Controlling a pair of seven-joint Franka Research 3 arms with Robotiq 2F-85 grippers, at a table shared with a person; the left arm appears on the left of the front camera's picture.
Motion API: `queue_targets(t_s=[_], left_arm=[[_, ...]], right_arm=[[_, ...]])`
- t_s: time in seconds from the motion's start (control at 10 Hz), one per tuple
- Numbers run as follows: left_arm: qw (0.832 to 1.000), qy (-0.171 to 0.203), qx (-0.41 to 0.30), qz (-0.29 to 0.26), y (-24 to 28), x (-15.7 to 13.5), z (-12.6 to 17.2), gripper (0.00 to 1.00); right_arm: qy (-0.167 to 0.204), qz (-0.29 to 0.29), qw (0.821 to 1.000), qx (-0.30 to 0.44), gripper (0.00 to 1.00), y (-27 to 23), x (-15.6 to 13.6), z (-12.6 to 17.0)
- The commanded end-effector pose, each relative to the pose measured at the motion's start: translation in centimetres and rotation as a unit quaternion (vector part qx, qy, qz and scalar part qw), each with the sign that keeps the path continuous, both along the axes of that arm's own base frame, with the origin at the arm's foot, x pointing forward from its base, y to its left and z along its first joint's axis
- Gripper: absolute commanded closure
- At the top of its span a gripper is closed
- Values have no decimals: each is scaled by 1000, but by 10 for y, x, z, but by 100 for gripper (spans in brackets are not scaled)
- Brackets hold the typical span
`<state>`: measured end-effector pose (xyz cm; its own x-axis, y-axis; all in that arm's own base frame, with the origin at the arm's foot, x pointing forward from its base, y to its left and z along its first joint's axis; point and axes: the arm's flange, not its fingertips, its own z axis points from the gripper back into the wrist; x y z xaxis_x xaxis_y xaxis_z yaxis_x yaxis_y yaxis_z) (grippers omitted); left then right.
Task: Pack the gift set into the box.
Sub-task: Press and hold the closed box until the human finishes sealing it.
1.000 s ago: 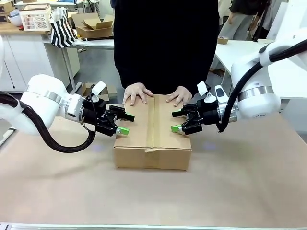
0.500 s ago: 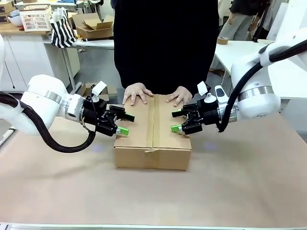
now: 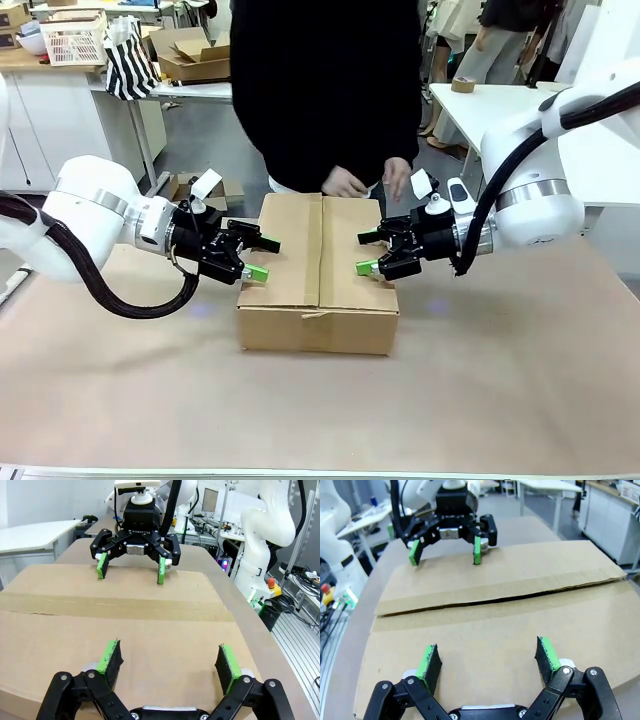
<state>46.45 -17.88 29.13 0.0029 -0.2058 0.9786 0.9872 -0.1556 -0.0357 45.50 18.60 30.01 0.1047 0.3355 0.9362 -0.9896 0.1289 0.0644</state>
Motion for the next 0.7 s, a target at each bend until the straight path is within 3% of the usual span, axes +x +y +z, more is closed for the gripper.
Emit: queue_targets(t_s=[0.0, 0.6], left_arm=[[1000, -5, -4, -4, 0, -1, 1, 0], [1000, -5, -4, -4, 0, -1, 1, 0]], right_arm=[[1, -2, 1000, -3, 0, 0, -1, -2], [1, -2, 1000, -3, 0, 0, -1, -2]])
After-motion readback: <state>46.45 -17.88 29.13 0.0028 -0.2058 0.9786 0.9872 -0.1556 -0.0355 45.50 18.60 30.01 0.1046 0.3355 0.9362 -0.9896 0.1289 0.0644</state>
